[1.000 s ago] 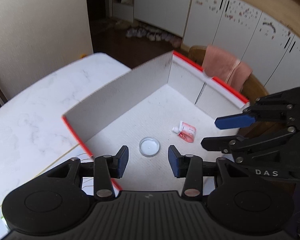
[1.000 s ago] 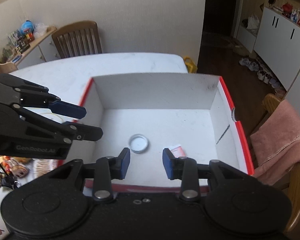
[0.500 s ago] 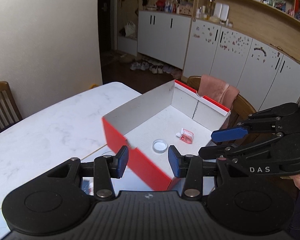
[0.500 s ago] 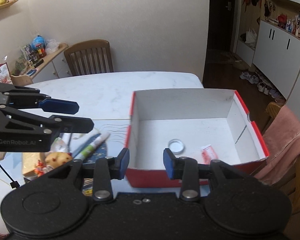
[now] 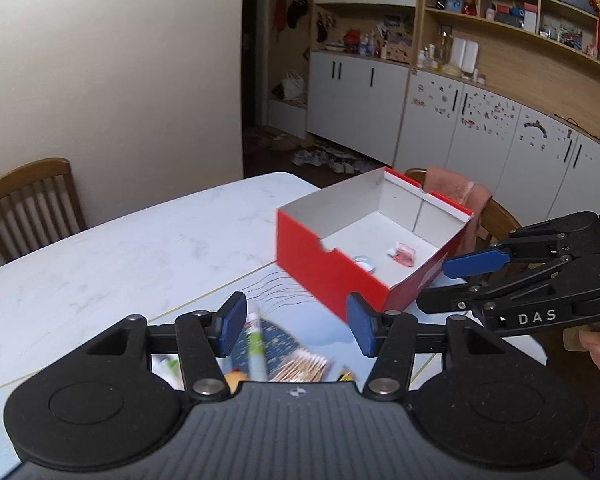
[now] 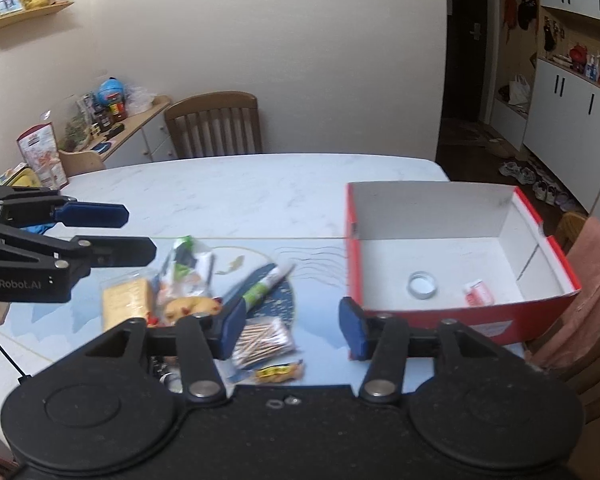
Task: Organize objects
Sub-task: 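Lift both grippers out of the shoebox and return to the item pile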
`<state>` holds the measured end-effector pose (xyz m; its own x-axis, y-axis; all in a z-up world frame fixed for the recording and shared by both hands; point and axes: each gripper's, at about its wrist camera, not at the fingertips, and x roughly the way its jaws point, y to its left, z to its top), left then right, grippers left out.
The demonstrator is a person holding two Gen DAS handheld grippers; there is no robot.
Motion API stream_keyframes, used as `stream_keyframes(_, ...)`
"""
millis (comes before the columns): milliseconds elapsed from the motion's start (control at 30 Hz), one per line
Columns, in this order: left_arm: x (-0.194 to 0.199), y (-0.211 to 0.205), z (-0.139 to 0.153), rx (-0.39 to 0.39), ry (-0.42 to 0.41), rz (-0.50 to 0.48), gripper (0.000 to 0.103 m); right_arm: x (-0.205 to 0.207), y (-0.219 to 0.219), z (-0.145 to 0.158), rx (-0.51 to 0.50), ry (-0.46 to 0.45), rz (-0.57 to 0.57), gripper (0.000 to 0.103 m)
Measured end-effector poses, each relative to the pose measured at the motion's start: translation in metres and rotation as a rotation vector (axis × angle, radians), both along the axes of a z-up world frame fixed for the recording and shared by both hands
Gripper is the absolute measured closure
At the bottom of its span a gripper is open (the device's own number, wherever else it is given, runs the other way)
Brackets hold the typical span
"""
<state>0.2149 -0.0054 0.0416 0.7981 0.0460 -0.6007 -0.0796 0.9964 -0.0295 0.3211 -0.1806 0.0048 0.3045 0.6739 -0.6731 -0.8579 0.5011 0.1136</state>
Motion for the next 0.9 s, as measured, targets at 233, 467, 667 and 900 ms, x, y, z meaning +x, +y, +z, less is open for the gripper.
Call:
stream_keyframes(233,-0.050,0.024,-0.014,0.022,-0.034,0.059,0.034,-0.030,0.010,-0.014,-0.003,0.011,0.015,0.037)
stream_keyframes(467,-0.084,0.037,-0.042,0.030,-0.029,0.085,0.024,-0.050,0.016,-0.036,-0.025,0.019,0.007,0.018)
stream_keyframes(667,-0.103,0.037,-0.070,0.006,-0.015,0.067,0.020,-0.059,0.018,-0.054,-0.046,0.004,0.024,0.004)
stream_keyframes(900,-0.110,0.028,-0.104,0.046,0.028,0.017,0.020,-0.056,0.021,-0.079,-0.075,0.013,0.023,0.003)
